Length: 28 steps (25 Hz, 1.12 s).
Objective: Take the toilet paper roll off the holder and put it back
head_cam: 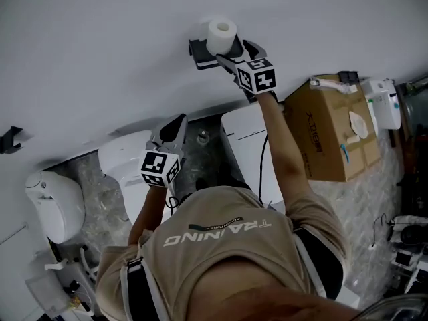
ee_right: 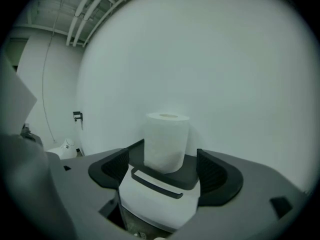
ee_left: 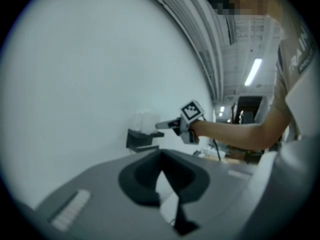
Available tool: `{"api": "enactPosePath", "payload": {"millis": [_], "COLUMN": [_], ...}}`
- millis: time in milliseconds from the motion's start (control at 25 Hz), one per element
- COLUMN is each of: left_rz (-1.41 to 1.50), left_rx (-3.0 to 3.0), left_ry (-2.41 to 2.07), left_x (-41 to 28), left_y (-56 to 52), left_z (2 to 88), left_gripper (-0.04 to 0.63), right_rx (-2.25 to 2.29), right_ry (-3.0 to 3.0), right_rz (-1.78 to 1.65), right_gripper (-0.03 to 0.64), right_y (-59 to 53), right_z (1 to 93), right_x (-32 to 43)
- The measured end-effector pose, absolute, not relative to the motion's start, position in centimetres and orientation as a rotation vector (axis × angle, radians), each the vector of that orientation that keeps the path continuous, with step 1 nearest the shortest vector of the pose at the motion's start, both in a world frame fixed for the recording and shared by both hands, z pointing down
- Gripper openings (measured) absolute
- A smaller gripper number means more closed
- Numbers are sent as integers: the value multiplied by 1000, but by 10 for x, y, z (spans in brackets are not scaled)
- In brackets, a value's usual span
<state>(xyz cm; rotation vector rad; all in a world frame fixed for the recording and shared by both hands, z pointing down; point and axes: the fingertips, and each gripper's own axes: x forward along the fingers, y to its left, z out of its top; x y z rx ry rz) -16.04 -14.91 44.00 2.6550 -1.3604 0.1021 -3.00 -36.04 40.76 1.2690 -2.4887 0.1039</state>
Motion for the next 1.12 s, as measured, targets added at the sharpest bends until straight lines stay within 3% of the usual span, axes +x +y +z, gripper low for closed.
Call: {"api": "enactPosePath", "payload": {"millis": [440, 480, 560, 1120], "left_rz": [89, 85, 84, 103], "left_rx": [2645, 2636, 2628, 2655], "left_ry": [-1380, -1390, -1393, -1389], "left_x": [-135, -133, -126, -116], "left_y": [-132, -130, -126, -106], "left_z": [442, 442, 440, 447], "left_gripper": [5, 5, 5, 5], "right_rx": [1255, 1286, 1367, 1302], "right_ry": [-2688, -2719, -2767, -2788], "right_rz": [90, 97, 94, 130], "right_gripper": [363, 327, 19, 14], "right_y": [-241, -231, -214, -127], "right_z": [404, 402, 400, 434], "right_x": [-13, -8, 3, 7]}}
